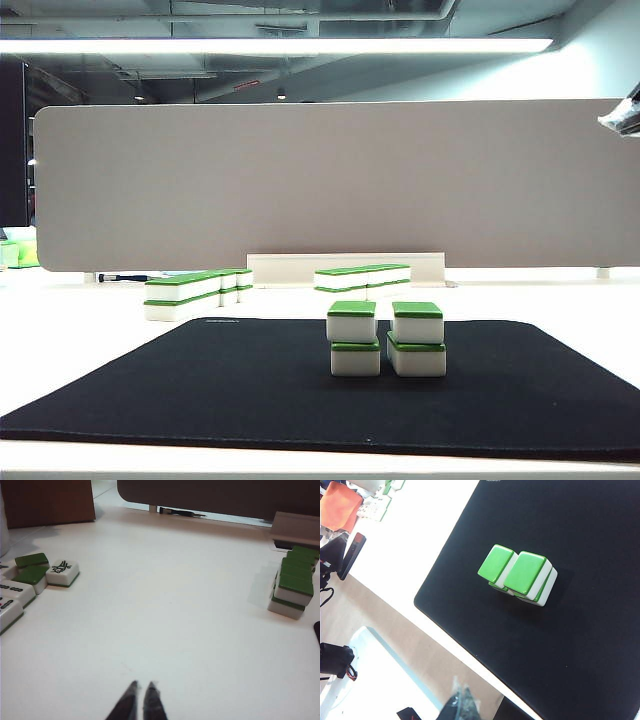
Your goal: Take a mahjong tile from the mahjong wall and then place it on the table close to you.
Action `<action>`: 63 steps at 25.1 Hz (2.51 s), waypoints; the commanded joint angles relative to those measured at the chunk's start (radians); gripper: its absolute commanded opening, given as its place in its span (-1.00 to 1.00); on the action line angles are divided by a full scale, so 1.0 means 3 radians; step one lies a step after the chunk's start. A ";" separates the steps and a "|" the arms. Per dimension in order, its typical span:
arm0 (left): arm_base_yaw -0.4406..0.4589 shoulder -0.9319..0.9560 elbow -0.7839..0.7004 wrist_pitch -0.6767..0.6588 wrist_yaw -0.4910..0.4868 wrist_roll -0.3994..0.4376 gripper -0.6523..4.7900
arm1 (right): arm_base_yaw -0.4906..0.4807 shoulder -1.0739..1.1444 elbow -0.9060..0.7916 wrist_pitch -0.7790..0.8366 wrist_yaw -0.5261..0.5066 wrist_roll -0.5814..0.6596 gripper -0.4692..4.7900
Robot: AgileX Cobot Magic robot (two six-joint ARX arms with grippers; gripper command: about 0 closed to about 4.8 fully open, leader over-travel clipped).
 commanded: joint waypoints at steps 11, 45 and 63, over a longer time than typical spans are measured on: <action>-0.0004 0.0003 0.0003 -0.0032 0.0067 0.0128 -0.68 | 0.0003 -0.0005 0.0010 0.0032 -0.0013 -0.0014 -0.82; -0.0004 0.0003 0.0003 -0.0029 0.0066 0.0128 -0.68 | -0.0327 -0.0846 -0.0689 0.1531 0.1873 -0.0214 -0.82; -0.0009 0.0003 0.0003 -0.0028 0.0066 0.0128 -0.68 | -0.0435 -0.1455 -0.1378 0.1882 0.2402 -0.0229 -0.82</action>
